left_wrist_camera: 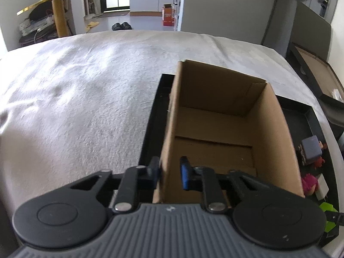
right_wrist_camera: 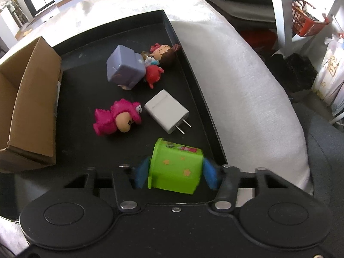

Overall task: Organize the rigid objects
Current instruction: 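Move the right gripper to the green cube and close on it, then carry the green cube with the right gripper over the cardboard box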

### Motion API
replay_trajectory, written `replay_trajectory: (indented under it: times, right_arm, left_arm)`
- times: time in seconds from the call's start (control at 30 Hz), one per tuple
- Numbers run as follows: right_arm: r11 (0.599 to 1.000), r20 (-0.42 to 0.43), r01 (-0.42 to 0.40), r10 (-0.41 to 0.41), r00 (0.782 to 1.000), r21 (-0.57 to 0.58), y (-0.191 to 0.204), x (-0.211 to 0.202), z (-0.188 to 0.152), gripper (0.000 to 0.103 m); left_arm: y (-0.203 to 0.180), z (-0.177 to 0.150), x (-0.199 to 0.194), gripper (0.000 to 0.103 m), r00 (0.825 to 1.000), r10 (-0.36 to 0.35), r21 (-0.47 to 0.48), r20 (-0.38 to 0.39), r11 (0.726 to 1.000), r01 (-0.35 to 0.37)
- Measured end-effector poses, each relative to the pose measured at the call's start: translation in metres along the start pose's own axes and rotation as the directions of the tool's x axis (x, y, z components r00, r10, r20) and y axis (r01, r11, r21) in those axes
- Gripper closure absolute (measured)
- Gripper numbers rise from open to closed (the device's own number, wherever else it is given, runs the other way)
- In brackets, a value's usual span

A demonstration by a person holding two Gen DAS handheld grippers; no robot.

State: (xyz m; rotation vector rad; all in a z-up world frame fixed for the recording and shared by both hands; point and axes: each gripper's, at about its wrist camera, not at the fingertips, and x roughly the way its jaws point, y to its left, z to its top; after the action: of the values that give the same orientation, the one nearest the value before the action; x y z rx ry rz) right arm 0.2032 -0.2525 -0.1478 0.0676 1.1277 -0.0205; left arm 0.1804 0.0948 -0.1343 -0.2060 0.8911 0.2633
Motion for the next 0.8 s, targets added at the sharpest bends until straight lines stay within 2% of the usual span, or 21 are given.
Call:
replay_trajectory:
  times: [0.03, 0.13, 0.47, 0.8]
  right_arm:
    - [1.000, 0.005, -0.006, 0.006, 1.000, -0.005, 0.000, -0.001, 0.000, 0.052]
    - [1.000, -0.020, -0.020, 0.020, 1.000, -0.001, 0.004, -0.007, 0.000, 0.052]
    - [0.996, 0.061, -0.045, 0.050, 0.997, -0.072, 0.031, -0.035, 0.017, 0.052]
    - [0.979, 0.143, -0.090, 0.117, 0.983, -0.185, 0.065, -0.062, 0.027, 0.052]
  left_arm:
    - [0.002, 0.000, 0.001, 0.093, 1.000, 0.003, -0.003, 0.001, 1.000, -0.003]
    - [0.007, -0.001, 0.002, 0.093, 1.000, -0.011, -0.019, 0.000, 1.000, 0.011]
    - [0.012, -0.007, -0.002, 0.093, 0.999, -0.044, -0.018, 0.002, 0.999, 0.044]
    - [0.017, -0.014, -0.009, 0.093, 0.999, -0.051, 0.009, 0.002, 0.999, 0.051]
